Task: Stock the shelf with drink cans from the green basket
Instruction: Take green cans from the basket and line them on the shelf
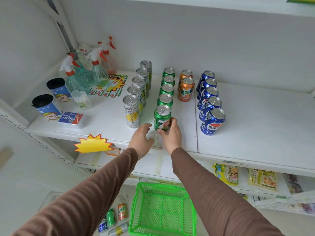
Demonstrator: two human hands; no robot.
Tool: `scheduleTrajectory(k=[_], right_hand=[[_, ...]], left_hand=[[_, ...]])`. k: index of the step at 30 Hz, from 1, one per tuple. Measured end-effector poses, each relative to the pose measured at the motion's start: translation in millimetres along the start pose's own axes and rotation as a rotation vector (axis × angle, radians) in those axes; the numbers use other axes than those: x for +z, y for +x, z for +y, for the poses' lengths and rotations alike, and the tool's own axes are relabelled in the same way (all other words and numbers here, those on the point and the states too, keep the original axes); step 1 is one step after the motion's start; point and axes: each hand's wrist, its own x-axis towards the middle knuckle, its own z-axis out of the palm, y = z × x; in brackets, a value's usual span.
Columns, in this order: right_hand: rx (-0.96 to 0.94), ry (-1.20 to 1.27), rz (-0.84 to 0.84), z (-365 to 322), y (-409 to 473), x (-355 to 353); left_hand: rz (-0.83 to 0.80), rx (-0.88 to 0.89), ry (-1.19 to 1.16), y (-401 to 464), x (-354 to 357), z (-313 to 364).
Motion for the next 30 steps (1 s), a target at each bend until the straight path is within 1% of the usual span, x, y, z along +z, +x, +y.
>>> scheduleTrajectory(k=[3,6,9,11,13,15,18,21,26,30], right_hand=[[0.010,-0.003,-0.001,1,1,1],[0.039,0.056,0.003,2,0,1],[0.046,0.156,0.071,3,-14,2],[-0.001,0.188,0.187,1,-34,7],[-0.099,0.173,0.293,-4,-59,15],[-0.210,0.129,0.314,-10,-86,28],[-0.324,0.087,0.249,-22,-127,60],[-0.337,0.059,0.172,-27,-167,100],[-0.215,-0.026,0.017,-3,-236,190],[-0.002,-0.086,-0.118,41,-276,260]], left_hand=[[0.016,-0.003,0.005,-6,1,0],[0.033,-0.001,0.000,-17,0,-3],[0.047,0.011,-0.004,-32,-5,-8],[0.060,0.011,-0.010,-43,-10,-14],[0.075,0.015,-0.013,-56,-19,-22],[0.085,0.038,-0.017,-70,-32,-34],[0.089,0.086,0.001,-98,-60,-66],[0.076,0.069,0.021,-131,-88,-112],[0.025,-0.096,0.064,-193,-121,-227],[-0.069,-0.274,0.075,-232,-113,-319]])
